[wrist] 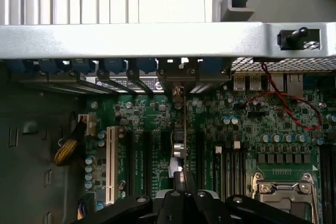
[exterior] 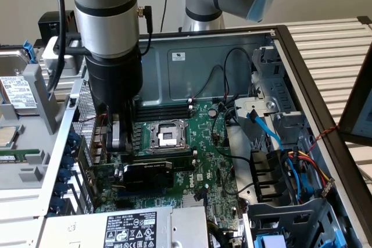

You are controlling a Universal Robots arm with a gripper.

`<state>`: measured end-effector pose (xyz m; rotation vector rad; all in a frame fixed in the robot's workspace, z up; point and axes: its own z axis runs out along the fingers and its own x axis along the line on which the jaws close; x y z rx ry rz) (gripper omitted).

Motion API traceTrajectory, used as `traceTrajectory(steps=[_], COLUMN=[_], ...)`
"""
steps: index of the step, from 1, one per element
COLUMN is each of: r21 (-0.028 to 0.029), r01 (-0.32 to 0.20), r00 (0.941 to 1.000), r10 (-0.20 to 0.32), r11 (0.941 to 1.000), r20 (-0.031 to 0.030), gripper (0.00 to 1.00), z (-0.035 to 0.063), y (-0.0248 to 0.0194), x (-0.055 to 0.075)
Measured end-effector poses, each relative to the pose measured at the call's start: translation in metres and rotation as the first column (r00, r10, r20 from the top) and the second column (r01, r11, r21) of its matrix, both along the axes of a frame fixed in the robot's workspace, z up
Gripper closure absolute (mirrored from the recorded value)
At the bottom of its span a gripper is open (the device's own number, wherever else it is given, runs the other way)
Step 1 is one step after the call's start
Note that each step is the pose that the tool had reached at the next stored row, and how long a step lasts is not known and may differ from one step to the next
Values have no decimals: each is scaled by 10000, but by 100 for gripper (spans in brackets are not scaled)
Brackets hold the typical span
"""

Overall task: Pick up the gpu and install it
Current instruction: 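Press down on the gpu until it lock into place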

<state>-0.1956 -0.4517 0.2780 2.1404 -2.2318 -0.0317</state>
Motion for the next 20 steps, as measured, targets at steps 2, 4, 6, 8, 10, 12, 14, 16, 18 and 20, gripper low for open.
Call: traceTrajectory(steps=[2, 4, 6, 8, 10, 12, 14, 16, 18, 20], r21=[0, -2, 1, 0, 10, 18, 23, 49, 66, 69], r01=[-2, 0, -1, 0, 1, 0, 0, 0, 0, 0], r00=[10000, 10000, 10000, 10000, 10000, 10000, 10000, 10000, 10000, 10000], r10=[2, 0, 1, 0, -1, 0, 0, 0, 0, 0], r11=[10000, 10000, 10000, 10000, 10000, 10000, 10000, 10000, 10000, 10000], r20=[3, 3, 4, 3, 4, 4, 4, 4, 4, 3], gripper=[89, 89, 89, 89, 89, 89, 89, 89, 89, 89], z=[-14, -20, -28, -31, -37, -42, -46, -56, -60, -62], y=[0, 0, 0, 0, 0, 0, 0, 0, 0, 0], x=[-2, -4, -4, -5, -5, -5, -5, -5, -5, -5])
